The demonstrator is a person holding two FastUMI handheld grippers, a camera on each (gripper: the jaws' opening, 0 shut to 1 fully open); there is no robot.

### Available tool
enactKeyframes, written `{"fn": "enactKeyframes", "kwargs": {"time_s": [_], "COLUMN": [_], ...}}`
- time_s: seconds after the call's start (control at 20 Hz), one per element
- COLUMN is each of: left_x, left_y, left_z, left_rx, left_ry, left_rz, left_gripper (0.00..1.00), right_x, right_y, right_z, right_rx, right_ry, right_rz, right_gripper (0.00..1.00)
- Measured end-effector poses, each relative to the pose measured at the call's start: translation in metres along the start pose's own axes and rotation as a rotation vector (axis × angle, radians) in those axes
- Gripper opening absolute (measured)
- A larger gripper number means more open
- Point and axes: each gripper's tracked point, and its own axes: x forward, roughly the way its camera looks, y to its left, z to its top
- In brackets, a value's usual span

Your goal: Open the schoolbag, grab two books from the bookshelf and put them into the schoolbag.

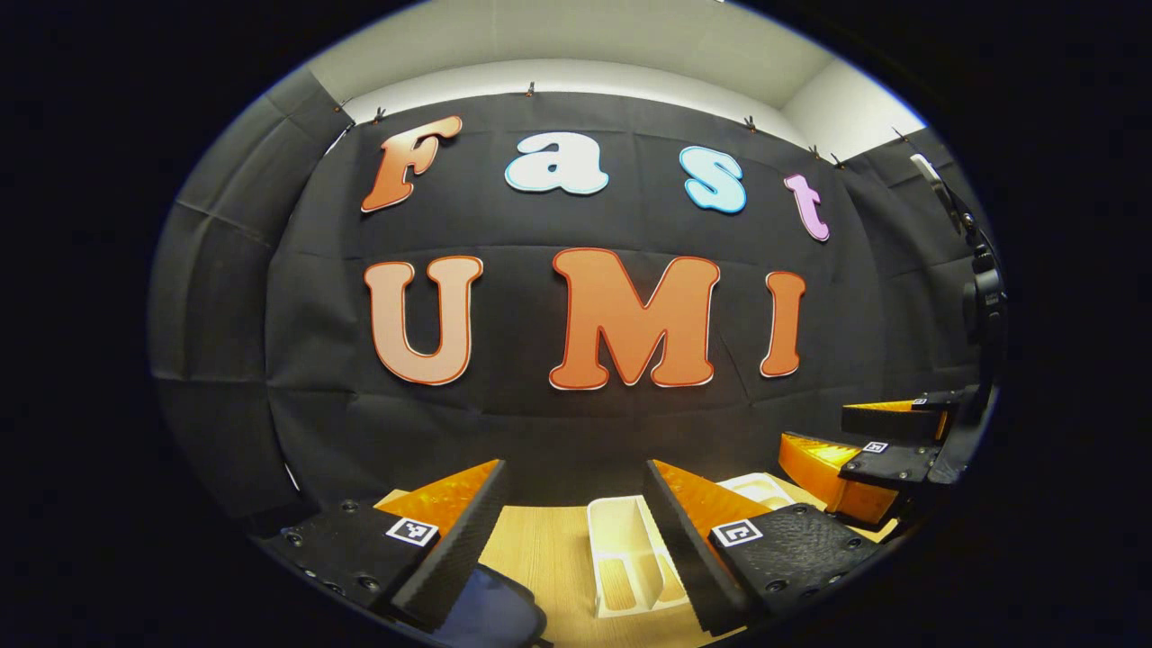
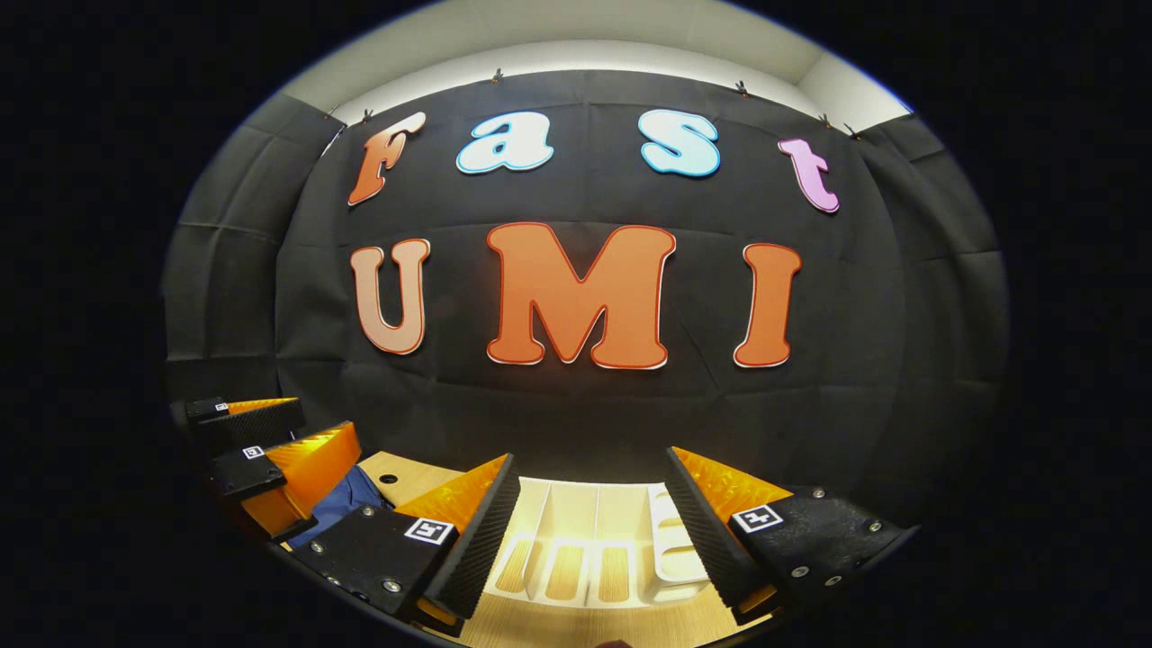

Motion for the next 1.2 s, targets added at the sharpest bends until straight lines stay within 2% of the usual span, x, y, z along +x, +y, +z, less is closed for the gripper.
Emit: {"fn": "enactKeyframes", "kwargs": {"time_s": [0.85,0.9,0.95,1.2], "left_x": [0.010,0.012,0.013,0.018], "left_y": [-0.011,-0.011,-0.011,-0.010], "left_z": [-0.002,-0.001,-0.002,-0.003], "left_rx": [0.007,0.011,0.014,0.019], "left_ry": [-0.002,-0.003,-0.002,0.000], "left_rz": [-0.026,-0.026,-0.024,-0.020], "left_gripper": [0.93,0.93,0.93,0.93], "right_x": [-0.002,-0.001,0.000,0.006], "right_y": [-0.021,-0.022,-0.022,-0.022], "right_z": [-0.004,-0.004,-0.005,-0.006], "right_rx": [-0.006,-0.007,-0.007,-0.008], "right_ry": [0.002,0.001,0.002,0.000], "right_rz": [-0.056,-0.056,-0.055,-0.050], "right_gripper": [0.96,1.00,0.96,0.96]}}
